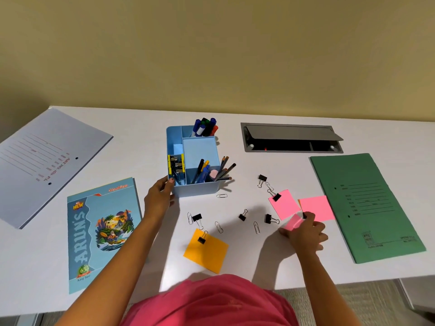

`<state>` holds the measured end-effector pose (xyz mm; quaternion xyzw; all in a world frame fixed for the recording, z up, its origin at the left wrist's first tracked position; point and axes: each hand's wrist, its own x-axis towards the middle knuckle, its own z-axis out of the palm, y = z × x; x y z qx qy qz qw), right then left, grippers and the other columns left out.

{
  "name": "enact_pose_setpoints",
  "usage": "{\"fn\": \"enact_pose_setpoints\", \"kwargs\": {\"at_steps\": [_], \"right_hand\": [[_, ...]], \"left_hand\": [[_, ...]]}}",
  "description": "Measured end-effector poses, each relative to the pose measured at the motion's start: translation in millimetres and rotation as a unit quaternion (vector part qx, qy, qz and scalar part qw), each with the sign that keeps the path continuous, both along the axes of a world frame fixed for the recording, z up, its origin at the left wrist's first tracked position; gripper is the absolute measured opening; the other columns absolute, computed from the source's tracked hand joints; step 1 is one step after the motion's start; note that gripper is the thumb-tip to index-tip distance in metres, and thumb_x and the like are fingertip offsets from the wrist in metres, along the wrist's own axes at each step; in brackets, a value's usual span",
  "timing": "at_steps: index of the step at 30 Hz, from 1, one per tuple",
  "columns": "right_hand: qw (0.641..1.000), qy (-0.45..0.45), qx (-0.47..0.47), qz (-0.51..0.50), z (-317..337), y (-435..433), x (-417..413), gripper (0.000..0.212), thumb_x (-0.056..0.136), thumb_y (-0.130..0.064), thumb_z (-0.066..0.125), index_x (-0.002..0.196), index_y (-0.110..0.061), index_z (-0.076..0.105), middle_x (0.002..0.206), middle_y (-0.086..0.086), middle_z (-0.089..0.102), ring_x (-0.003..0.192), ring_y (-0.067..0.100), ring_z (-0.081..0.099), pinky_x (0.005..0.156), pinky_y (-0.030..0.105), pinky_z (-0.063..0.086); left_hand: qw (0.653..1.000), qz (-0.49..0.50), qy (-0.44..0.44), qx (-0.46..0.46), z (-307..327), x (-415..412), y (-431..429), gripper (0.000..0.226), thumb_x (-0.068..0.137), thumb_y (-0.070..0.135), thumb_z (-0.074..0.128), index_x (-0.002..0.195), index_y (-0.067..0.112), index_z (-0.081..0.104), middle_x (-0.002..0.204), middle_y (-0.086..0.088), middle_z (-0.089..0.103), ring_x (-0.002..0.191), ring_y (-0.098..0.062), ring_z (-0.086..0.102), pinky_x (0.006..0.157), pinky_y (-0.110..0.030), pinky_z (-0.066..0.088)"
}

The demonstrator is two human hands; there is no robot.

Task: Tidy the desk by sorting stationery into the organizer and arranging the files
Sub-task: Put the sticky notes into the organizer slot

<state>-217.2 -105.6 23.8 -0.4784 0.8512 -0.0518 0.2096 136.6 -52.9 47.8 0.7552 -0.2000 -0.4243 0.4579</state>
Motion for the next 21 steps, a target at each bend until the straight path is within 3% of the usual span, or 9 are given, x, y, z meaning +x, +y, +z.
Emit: {"fn": "enact_pose_setpoints", "kwargs": {"at_steps": [4,8,15,18,21], "right_hand": [[1.0,0.012,-0.001,0.001,0,3,-2,0.089,0.055,-0.025,0.092,0.123,-0.002,0.04,0.121,0.028,0.042,0.111,0.049,0.04,0.088,0.054,0.041],[0.998,0.035,0.044,0.032,4,-1,-6,0.082,0.061,-0.032,0.087,0.119,0.0,0.038,0.119,0.024,0.046,0.114,0.037,0.041,0.093,0.039,0.032],[0.989,0.054,0.125,0.054,8,-4,0,0.087,0.063,-0.051,0.081,0.123,-0.007,0.036,0.121,0.016,0.052,0.12,0.03,0.042,0.095,0.035,0.031],[0.985,0.072,0.139,0.075,8,-4,3,0.075,0.067,-0.054,0.077,0.118,-0.01,0.046,0.117,0.014,0.057,0.118,0.031,0.044,0.088,0.034,0.033],[0.994,0.078,0.064,0.052,13,-2,10,0.051,0.076,-0.04,0.075,0.113,-0.011,0.058,0.113,0.019,0.054,0.112,0.036,0.044,0.078,0.034,0.038]], "left_hand": [[1.0,0.004,-0.006,-0.002,1,-2,0,0.046,0.098,0.035,0.046,0.139,0.014,0.045,0.132,-0.013,0.054,0.104,-0.029,0.06,0.082,-0.034,0.052],[1.0,0.007,0.005,-0.002,1,-2,0,0.046,0.098,0.035,0.046,0.139,0.014,0.045,0.134,-0.013,0.053,0.105,-0.03,0.059,0.088,-0.039,0.052],[1.0,0.005,-0.004,0.001,4,-4,1,0.047,0.098,0.036,0.045,0.139,0.014,0.044,0.135,-0.014,0.052,0.106,-0.03,0.06,0.086,-0.037,0.052],[1.0,0.003,-0.005,0.002,4,-4,1,0.046,0.098,0.035,0.045,0.139,0.014,0.044,0.134,-0.014,0.053,0.106,-0.031,0.06,0.085,-0.037,0.052],[1.0,0.004,-0.007,0.003,5,-4,1,0.046,0.098,0.036,0.045,0.139,0.014,0.044,0.133,-0.014,0.053,0.103,-0.029,0.06,0.084,-0.035,0.052]]}}
